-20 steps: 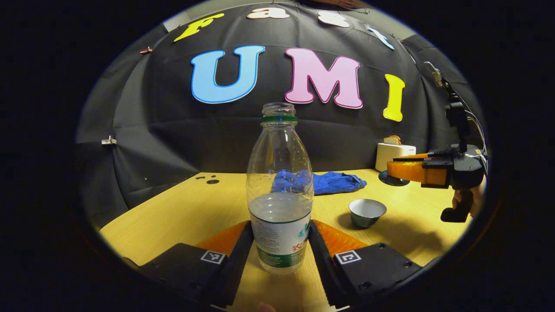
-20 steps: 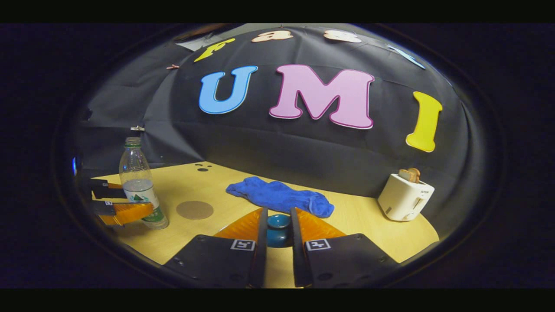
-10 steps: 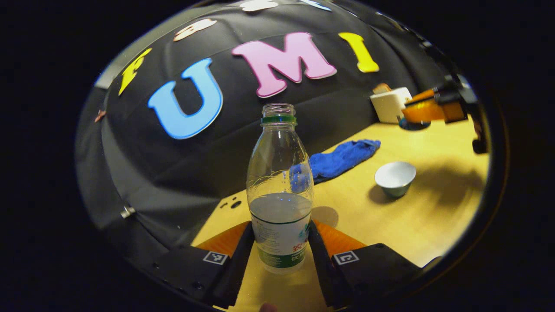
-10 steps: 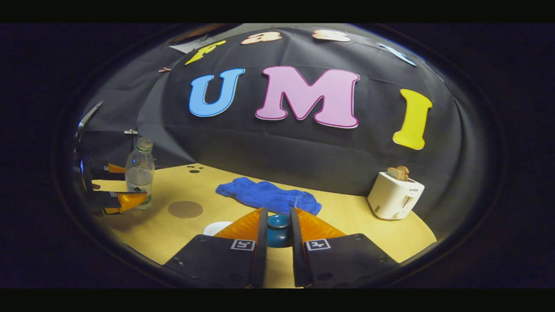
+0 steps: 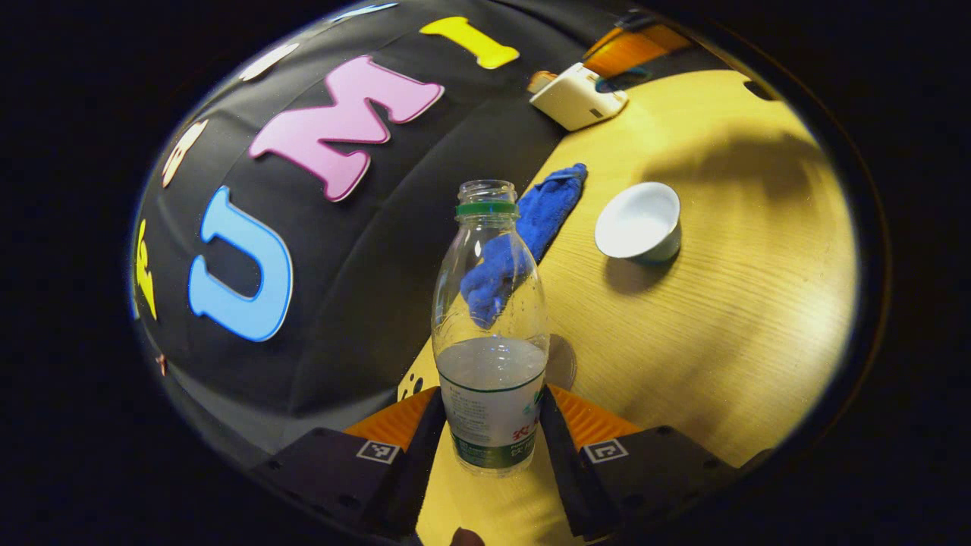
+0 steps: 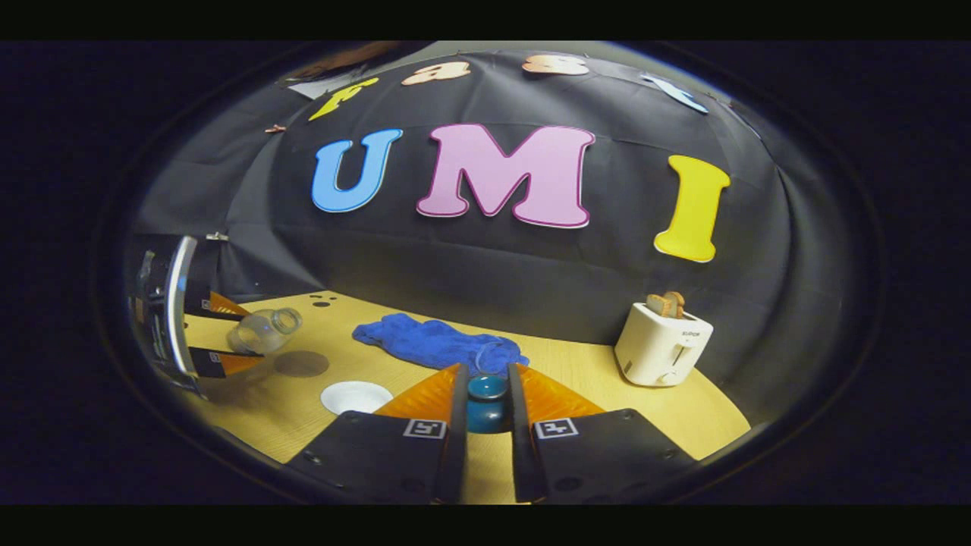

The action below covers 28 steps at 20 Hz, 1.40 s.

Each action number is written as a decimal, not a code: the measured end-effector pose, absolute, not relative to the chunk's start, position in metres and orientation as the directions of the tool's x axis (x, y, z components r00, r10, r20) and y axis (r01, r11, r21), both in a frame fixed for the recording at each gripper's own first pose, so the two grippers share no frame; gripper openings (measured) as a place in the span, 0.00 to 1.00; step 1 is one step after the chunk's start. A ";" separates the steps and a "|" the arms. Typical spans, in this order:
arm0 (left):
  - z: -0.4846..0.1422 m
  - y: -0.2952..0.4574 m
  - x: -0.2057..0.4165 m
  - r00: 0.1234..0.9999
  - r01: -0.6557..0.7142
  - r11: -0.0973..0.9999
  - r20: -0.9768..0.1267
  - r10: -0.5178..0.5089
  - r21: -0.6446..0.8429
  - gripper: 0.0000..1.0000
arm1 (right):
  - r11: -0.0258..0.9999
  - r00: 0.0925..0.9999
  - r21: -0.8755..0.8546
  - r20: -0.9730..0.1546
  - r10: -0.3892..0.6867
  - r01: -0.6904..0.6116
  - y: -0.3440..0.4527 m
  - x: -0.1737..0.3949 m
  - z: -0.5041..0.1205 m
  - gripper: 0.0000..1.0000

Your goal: Open the teacup lid with one hand, grasp the water bottle and pour water into the teacup with the other hand; after pouring, place the water bottle on the coaster and then close the teacup lid.

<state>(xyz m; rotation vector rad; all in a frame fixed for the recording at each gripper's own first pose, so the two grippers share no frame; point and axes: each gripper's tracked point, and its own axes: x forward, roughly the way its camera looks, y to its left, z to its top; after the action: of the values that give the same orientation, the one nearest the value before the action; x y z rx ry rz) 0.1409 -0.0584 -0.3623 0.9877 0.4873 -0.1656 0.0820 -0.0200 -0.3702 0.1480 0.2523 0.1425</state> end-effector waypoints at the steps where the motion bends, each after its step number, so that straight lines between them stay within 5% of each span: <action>1: -0.364 -0.061 0.140 0.875 0.367 0.518 -0.476 0.090 0.772 0.72 | 0.978 0.957 0.164 -0.239 0.164 -0.127 -0.021 0.080 -0.372 0.28; 15: -0.364 -0.080 0.149 0.861 0.464 0.152 -0.484 0.155 0.873 0.73 | 0.960 0.950 0.209 -0.213 0.229 -0.184 -0.037 0.075 -0.383 0.28; 28: -0.355 -0.079 0.154 0.873 0.454 -0.032 -0.437 0.216 0.891 0.72 | 0.950 0.943 0.218 -0.199 0.268 -0.224 -0.040 0.062 -0.381 0.28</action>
<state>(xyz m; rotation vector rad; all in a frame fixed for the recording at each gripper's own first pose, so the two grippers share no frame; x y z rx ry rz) 0.1544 -0.0787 -0.3547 1.6155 0.5328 -0.2054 0.0620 -0.0403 -0.3806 0.1946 0.2287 0.2524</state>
